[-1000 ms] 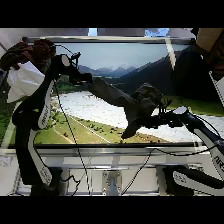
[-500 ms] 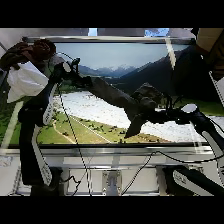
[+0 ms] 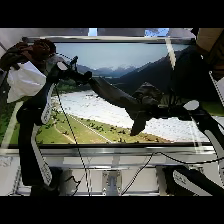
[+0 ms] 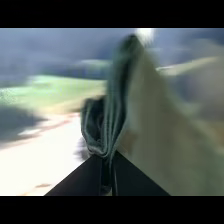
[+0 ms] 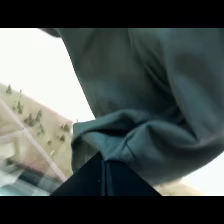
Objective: Fold the shirts.
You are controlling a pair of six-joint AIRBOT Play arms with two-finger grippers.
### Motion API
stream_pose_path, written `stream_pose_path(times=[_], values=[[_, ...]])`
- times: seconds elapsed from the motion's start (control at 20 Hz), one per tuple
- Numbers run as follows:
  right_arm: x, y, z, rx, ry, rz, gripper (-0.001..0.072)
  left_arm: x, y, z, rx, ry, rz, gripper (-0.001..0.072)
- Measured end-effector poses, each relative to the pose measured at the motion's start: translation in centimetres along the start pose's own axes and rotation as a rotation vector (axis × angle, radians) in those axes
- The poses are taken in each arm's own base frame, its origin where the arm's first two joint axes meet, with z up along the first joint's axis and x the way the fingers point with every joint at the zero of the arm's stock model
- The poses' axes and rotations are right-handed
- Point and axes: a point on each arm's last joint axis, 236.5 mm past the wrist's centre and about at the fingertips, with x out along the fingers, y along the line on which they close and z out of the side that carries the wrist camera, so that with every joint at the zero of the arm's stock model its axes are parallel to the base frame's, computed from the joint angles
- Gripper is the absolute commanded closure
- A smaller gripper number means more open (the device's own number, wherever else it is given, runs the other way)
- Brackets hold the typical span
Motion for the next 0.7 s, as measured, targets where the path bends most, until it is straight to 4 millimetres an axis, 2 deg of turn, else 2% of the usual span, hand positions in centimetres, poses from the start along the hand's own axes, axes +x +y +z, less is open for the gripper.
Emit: stream_pose_path(times=[0.1,0.2,0.3,0.4,0.5,0.55,0.7], values=[[-2.1,0.7,3.0,-0.076,-0.076,-0.046,0.0690,-2.3,-5.1,2.1,0.011,-0.071,-0.173,0.0688],[-5.7,1.9,6.5,-0.155,-0.186,-0.092,0.0690,-6.0,-10.6,3.9,0.065,-0.154,-0.320,0.0688],[-10.8,3.4,9.9,-0.212,-0.325,-0.128,0.0690,-11.5,-16.5,5.2,0.167,-0.252,-0.426,0.0688],[-17.0,4.8,12.1,-0.251,-0.469,-0.163,0.0691,-17.5,-22.0,5.2,0.291,-0.340,-0.481,0.0688],[-23.8,5.8,12.9,-0.279,-0.609,-0.215,0.0691,-23.5,-26.6,4.2,0.425,-0.432,-0.481,0.0688],[-27.1,6.3,12.5,-0.296,-0.667,-0.250,0.0692,-26.5,-28.6,3.4,0.493,-0.478,-0.460,0.0688],[-35.2,8.4,10.2,-0.359,-0.814,-0.358,0.0693,-33.8,-32.3,0.4,0.655,-0.591,-0.333,0.0688]])
